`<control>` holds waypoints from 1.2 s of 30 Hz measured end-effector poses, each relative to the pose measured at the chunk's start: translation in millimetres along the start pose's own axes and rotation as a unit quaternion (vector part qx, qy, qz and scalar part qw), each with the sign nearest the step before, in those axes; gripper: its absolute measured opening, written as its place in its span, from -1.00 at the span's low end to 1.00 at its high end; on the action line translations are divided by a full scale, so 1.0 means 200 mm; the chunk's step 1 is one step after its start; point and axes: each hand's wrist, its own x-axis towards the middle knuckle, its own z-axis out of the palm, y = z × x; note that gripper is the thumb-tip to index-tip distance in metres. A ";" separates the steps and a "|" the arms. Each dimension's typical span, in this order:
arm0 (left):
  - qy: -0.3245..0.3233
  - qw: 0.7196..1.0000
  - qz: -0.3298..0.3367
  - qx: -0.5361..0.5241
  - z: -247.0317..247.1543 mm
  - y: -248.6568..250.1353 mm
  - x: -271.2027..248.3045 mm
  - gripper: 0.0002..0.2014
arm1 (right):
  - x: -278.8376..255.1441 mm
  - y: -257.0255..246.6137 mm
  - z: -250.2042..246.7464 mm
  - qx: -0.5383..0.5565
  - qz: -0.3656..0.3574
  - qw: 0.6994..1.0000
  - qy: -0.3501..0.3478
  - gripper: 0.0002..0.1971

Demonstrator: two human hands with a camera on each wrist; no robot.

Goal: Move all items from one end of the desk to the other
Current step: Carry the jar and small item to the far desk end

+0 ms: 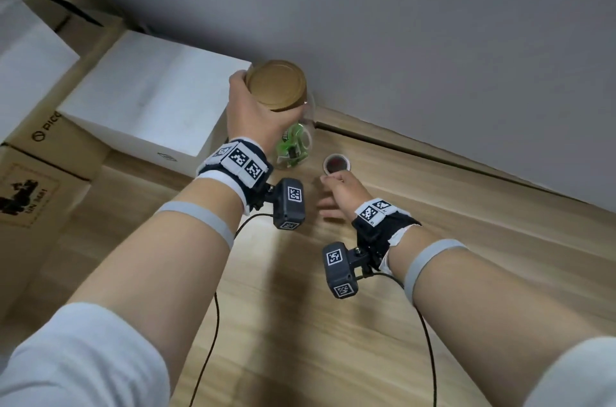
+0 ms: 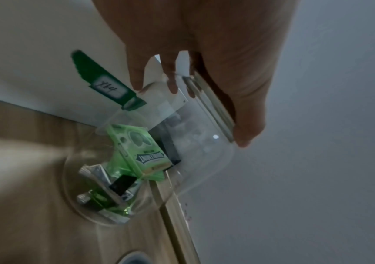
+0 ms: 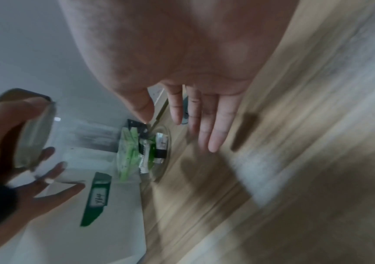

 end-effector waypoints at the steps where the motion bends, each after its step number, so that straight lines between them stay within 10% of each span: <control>1: -0.003 1.000 0.001 -0.004 -0.01 -0.01 -0.02 0.04 | 0.01 0.01 0.00 0.019 0.007 1.000 -0.003 -0.88; 8: -0.021 0.996 -0.074 -0.055 -0.14 -0.04 -0.15 -0.03 | 0.00 0.01 0.03 0.164 0.039 0.985 -0.028 -0.42; 17: -0.074 0.984 -0.107 -0.119 -0.29 0.13 -0.41 -0.21 | -0.39 -0.02 -0.07 0.291 -0.002 0.957 0.004 -0.45; 22: -0.169 0.962 -0.102 -0.188 -0.27 0.33 -0.64 0.07 | -0.75 0.08 -0.26 0.294 -0.046 0.953 0.055 -0.48; 36: -0.489 0.816 -0.151 -0.270 0.10 1.06 -1.59 -0.55 | -1.80 0.55 -1.16 0.323 -0.114 0.909 0.236 -0.48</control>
